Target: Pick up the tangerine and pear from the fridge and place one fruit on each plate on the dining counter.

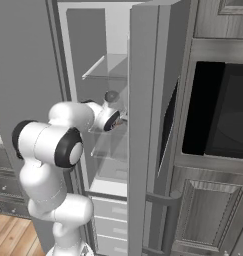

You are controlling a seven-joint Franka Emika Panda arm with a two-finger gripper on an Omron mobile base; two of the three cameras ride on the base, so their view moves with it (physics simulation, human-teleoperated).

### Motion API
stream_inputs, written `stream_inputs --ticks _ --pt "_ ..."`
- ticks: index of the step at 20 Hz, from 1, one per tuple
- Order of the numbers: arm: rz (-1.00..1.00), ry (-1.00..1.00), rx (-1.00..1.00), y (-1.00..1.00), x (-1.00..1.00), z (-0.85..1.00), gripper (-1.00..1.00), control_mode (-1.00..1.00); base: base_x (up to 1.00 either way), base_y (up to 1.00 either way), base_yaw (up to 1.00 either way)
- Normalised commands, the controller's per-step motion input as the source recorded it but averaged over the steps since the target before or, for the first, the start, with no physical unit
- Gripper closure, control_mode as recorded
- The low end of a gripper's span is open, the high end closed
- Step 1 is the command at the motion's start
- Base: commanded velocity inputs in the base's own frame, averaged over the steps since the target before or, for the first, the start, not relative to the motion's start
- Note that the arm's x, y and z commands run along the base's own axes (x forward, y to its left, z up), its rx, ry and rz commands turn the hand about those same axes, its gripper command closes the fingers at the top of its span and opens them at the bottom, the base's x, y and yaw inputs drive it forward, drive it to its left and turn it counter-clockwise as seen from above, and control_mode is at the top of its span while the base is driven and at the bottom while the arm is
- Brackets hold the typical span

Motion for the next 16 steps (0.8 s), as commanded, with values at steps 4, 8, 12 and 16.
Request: stream_inputs --ticks 4,8,12,16 --pt "0.0 0.0 0.0 0.0 0.15 0.0 -1.0 -1.0 0.0 0.0 0.0" --pt "0.0 0.0 0.0 0.0 0.03 -0.01 1.0 -1.0 0.0 0.0 0.0" --pt "0.0 0.01 0.0 0.0 0.0 -0.06 1.0 -1.0 0.0 0.0 0.0" --pt "-0.02 0.0 0.0 -0.01 -0.22 -0.01 1.0 -1.0 0.0 0.0 0.0"
